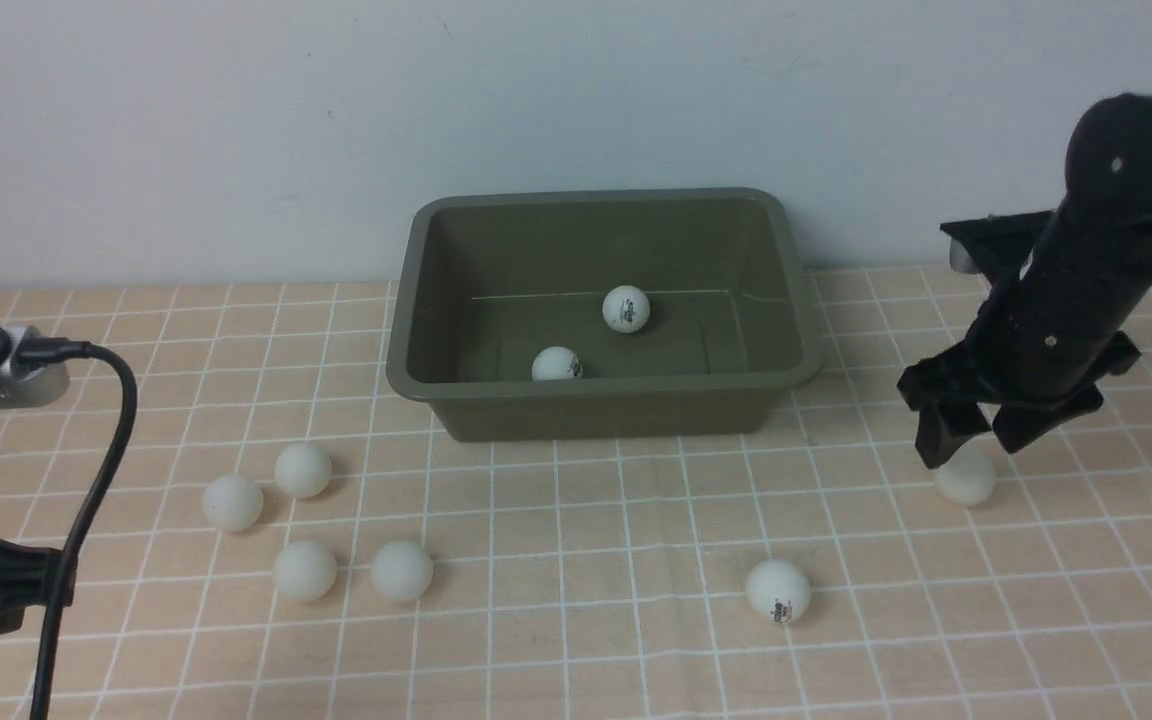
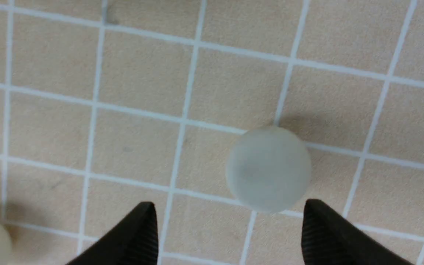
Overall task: Put the table tennis balls into the box on the light coffee tablecloth.
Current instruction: 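Reach for and grasp a ping pong ball on the table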
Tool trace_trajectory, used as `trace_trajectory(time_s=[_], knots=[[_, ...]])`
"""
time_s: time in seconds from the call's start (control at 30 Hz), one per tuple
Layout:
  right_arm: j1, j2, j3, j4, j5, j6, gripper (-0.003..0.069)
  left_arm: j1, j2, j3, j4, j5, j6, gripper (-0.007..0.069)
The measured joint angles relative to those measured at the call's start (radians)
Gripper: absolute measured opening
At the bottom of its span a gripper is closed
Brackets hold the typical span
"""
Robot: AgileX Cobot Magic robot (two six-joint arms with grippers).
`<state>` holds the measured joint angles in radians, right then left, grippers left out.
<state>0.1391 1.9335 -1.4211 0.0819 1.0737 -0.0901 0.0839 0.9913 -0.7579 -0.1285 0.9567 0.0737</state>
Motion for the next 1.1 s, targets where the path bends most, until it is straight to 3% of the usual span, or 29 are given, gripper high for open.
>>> trace_trajectory(time_s=[0.73,0.93,1.1], knots=[[0.0,0.101,0.006,-0.05,-0.068,0.006,0.0475,0.0,0.0,0.0,-0.001,0.0,0.0,-0.0069],[0.0,0.116,0.001,-0.064,-0.059,0.031,0.0364,0.0,0.0,0.0,-0.001,0.0,0.0,-0.0069],[0.0,0.117,-0.091,-0.064,0.034,0.036,0.0364,0.0,0.0,0.0,-0.001,0.0,0.0,-0.0069]])
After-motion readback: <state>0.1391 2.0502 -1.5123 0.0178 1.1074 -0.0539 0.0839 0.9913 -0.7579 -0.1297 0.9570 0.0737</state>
